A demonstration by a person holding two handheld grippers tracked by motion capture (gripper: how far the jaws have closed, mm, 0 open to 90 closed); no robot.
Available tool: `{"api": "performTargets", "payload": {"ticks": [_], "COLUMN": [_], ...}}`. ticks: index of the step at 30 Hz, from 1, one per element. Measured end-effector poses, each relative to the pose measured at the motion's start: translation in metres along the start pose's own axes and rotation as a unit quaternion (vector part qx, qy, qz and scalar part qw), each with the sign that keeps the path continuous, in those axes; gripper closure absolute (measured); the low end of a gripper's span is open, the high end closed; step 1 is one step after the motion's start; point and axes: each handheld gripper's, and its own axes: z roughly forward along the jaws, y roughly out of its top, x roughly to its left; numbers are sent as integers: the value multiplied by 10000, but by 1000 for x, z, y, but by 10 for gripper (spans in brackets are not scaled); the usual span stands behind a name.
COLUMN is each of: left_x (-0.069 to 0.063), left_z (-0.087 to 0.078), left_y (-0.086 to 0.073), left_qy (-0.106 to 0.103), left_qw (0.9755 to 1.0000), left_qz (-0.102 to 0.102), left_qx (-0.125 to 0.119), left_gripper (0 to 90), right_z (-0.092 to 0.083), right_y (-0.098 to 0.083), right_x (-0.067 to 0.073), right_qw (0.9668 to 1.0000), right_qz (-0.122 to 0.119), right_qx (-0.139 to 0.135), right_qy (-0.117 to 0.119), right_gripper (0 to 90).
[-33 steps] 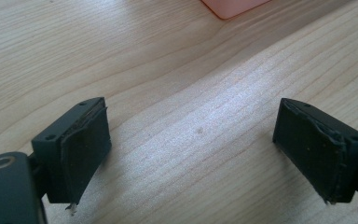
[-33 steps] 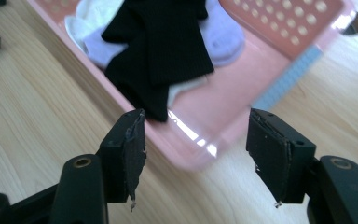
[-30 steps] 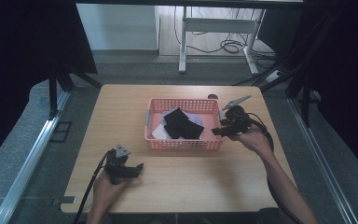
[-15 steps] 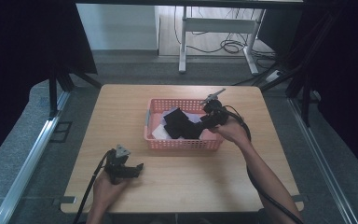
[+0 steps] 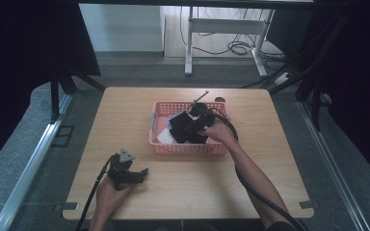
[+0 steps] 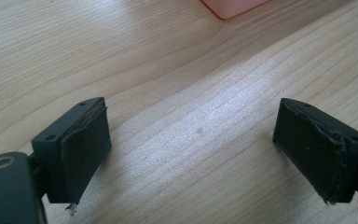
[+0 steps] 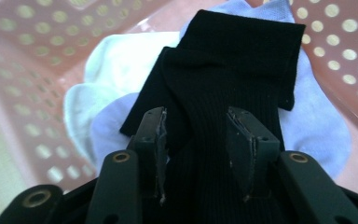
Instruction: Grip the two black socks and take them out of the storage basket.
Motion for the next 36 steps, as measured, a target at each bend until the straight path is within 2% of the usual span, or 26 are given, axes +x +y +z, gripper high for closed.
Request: {"api": "performTargets", "payload": {"ticks": [1,4,8,9,10,12,13,14,17,21,22,23,27,32,33,36], "left_x": [0,0,0,0,0,0,0,0,0,0,0,0,0,0,0,0], "left_z": [0,0,0,0,0,0,0,0,0,0,0,0,0,0,0,0], "left_y": [0,0,0,0,0,0,0,0,0,0,0,0,0,0,0,0], "left_qy": [0,0,-1,-1,-1,-1,-1,0,-1,1,-3,-3,-2,-7,-6,-7], "left_qw": [10000,10000,10000,10000,10000,10000,10000,10000,10000,10000,10000,10000,10000,10000,10000,10000], "left_qz": [0,-2,1,-1,0,-1,-1,-1,-1,3,-3,-3,1,-9,-9,-7], "left_qx": [0,-2,1,-1,-1,-1,-1,-1,-1,-1,-4,-4,-1,-11,-11,-11], "left_gripper": [106,106,106,106,106,106,106,106,106,106,107,106,106,106,106,106], "right_z": [0,15,24,30,31,31,31,28,21,12,3,3,-17,-34,-42,-54], "right_y": [0,3,5,5,5,6,6,6,7,8,10,10,12,12,12,13], "right_x": [0,-2,-2,-3,-3,-2,-2,-3,-5,-7,-8,-8,-10,-9,-9,-9], "right_qw": [10000,10000,9999,9997,9996,9995,9995,9996,9996,9997,9998,9998,9998,9997,9996,9995], "right_qz": [0,20,31,-65,-88,-92,-92,-47,-42,-13,35,35,21,-102,-149,-140], "right_qx": [0,52,94,193,225,228,228,199,187,91,10,10,-112,-201,-237,-279], "right_qy": [0,-7,-39,-126,-144,-219,-219,-196,-190,-213,-219,-219,-179,-95,-46,1], "right_gripper": [568,530,542,571,675,761,761,814,834,837,841,841,847,849,849,850]}}
